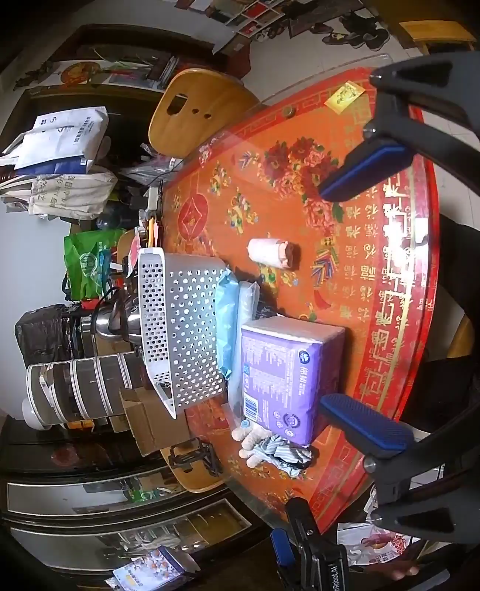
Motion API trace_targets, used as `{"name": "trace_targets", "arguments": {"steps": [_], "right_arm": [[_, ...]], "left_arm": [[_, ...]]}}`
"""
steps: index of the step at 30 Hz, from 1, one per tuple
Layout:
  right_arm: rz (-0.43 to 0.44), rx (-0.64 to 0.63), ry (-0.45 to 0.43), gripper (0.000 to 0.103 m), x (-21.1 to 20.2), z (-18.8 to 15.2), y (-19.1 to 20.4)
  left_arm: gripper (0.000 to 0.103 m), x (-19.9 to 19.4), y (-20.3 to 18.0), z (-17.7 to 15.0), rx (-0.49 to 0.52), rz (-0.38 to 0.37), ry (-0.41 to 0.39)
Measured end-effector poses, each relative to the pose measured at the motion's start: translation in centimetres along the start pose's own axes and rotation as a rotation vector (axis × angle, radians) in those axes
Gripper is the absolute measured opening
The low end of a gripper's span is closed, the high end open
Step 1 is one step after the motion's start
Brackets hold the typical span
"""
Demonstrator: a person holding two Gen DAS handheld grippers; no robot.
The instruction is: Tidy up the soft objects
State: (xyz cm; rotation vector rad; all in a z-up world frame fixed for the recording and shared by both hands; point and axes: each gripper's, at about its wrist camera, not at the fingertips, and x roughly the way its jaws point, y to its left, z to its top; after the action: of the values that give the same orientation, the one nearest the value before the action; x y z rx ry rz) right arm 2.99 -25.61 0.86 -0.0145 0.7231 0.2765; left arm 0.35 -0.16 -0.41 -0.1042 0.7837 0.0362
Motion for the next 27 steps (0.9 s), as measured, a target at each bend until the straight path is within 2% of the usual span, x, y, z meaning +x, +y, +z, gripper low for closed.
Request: {"name": "trace_targets", "arguments": {"steps": [27], "right_arm": [[0.003,0.003,0.012,0.103,0.88,-0.58,0.03]], "left_arm": [[0.103,0.19,0.15,0.0,-0.005,0.001,-0.004]]}}
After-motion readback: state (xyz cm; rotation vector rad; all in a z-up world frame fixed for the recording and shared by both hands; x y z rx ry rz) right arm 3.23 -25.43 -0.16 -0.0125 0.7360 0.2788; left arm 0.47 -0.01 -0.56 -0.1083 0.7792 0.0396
